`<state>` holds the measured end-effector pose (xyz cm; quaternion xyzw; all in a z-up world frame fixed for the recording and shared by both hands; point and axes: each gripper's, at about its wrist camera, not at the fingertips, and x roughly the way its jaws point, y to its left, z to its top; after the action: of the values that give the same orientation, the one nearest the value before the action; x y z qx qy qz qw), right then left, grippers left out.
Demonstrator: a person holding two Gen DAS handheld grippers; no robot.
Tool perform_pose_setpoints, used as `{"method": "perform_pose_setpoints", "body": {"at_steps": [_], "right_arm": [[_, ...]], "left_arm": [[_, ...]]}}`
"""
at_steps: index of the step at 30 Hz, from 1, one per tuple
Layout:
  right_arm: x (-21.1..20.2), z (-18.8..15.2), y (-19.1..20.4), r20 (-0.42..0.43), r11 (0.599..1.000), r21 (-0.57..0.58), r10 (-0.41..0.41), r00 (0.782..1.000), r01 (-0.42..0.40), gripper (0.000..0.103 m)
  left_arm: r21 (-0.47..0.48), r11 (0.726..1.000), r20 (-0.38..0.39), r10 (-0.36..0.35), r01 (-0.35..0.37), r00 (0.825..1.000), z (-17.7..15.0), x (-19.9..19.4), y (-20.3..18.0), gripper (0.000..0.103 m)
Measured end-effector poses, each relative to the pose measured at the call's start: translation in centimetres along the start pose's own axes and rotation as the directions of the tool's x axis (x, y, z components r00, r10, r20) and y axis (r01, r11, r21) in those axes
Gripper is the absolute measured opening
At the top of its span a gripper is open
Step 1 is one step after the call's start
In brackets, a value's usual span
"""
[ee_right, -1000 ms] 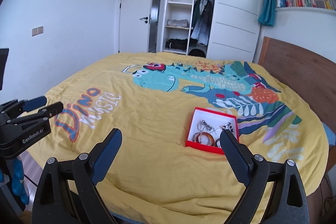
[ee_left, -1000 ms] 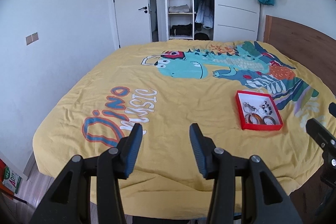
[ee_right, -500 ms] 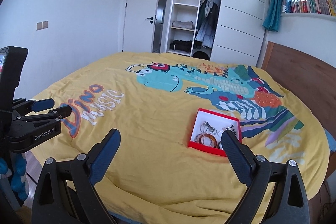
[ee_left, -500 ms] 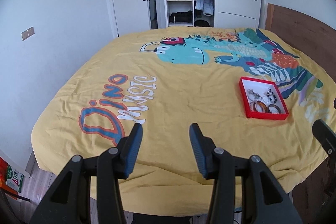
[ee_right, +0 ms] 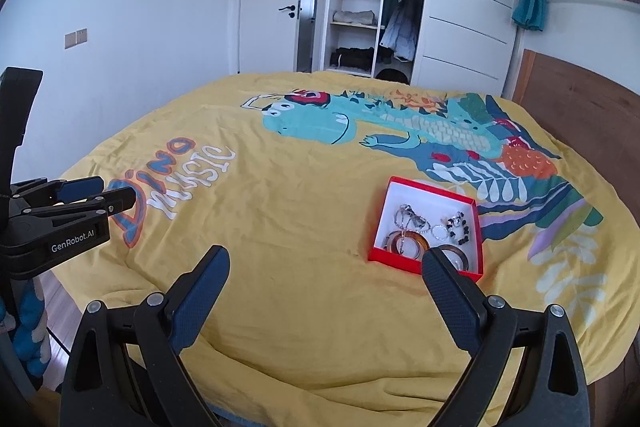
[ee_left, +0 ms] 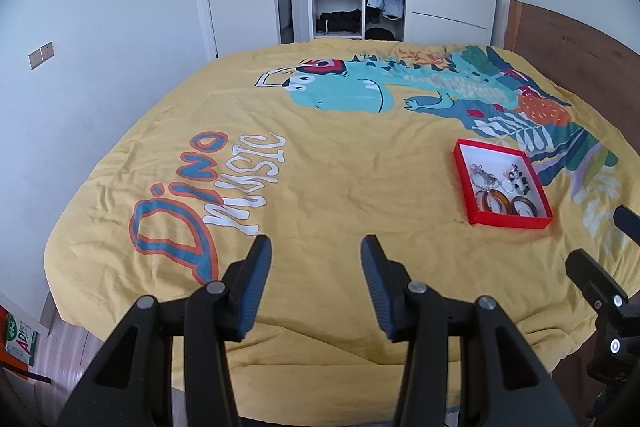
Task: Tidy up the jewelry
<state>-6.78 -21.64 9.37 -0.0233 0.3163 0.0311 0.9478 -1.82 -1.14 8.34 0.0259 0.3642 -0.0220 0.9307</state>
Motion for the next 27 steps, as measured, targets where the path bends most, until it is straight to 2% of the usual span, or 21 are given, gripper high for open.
{"method": "perform_pose_setpoints", "body": {"at_steps": [27], "right_arm": [[2.0, -0.2, 1.1, -0.035, 0.999, -0.038, 0.01, 0.999, -0.011, 0.096]], "left_arm": [[-0.003, 0.994, -0.028, -0.113, 0.113, 0.993, -0.2, 1.2, 0.2, 0.045]]}}
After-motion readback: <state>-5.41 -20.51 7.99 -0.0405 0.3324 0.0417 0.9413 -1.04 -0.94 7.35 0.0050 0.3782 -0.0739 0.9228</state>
